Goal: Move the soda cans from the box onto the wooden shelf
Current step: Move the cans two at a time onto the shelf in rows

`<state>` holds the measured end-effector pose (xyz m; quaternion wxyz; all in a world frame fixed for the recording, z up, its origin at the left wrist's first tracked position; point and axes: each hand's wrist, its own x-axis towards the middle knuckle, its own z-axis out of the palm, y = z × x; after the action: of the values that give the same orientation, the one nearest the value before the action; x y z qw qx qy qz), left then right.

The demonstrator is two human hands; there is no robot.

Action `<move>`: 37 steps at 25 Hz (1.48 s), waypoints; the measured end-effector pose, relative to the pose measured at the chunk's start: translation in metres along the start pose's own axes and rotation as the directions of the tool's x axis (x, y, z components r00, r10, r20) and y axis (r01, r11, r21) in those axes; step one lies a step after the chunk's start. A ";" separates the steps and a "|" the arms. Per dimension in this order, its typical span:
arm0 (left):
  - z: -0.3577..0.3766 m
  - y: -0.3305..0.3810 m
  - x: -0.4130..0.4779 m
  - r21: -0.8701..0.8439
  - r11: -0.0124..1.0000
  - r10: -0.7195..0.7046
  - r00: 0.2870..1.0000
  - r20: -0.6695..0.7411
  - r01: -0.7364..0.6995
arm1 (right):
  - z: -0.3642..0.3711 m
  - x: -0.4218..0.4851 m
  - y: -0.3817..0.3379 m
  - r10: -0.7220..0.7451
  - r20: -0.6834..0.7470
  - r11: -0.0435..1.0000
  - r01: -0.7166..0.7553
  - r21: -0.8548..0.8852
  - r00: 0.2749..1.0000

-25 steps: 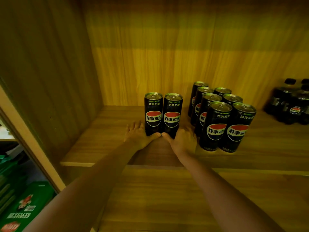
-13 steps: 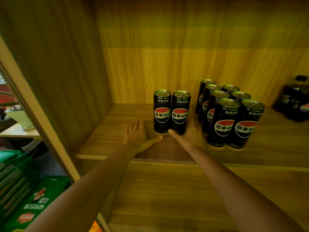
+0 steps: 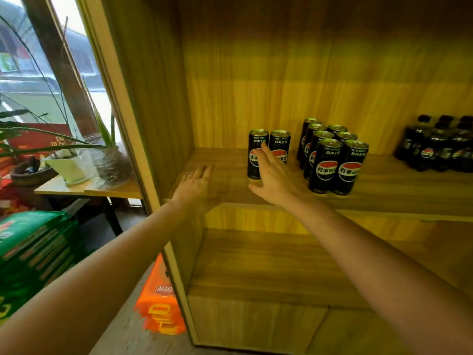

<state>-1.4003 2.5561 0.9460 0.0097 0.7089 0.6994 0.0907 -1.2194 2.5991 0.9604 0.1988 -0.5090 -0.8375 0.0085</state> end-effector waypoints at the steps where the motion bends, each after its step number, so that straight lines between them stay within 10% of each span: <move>1: -0.001 0.000 -0.014 0.035 0.999 0.028 0.999 0.017 -0.029 | 0.001 -0.007 -0.008 -0.008 0.054 0.999 0.009 -0.033 0.999; 17: 0.081 -0.118 -0.179 -0.062 0.990 0.113 0.979 -0.170 -0.125 | 0.111 -0.168 -0.154 0.099 0.200 0.995 -0.090 -0.051 0.975; 30: 0.425 -0.150 -0.303 -0.190 0.981 0.068 0.993 0.098 -0.048 | 0.425 -0.345 -0.083 0.055 0.429 0.995 -0.085 0.051 0.902; 37: 0.670 -0.171 -0.383 -0.278 0.961 0.122 0.889 0.442 0.006 | 0.647 -0.474 -0.015 0.084 0.542 0.979 -0.169 0.110 0.836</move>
<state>-1.4762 2.2552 0.2194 0.2676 0.7229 0.6368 0.0176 -1.2622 2.3077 0.2145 -0.0046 -0.5240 -0.8209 0.2271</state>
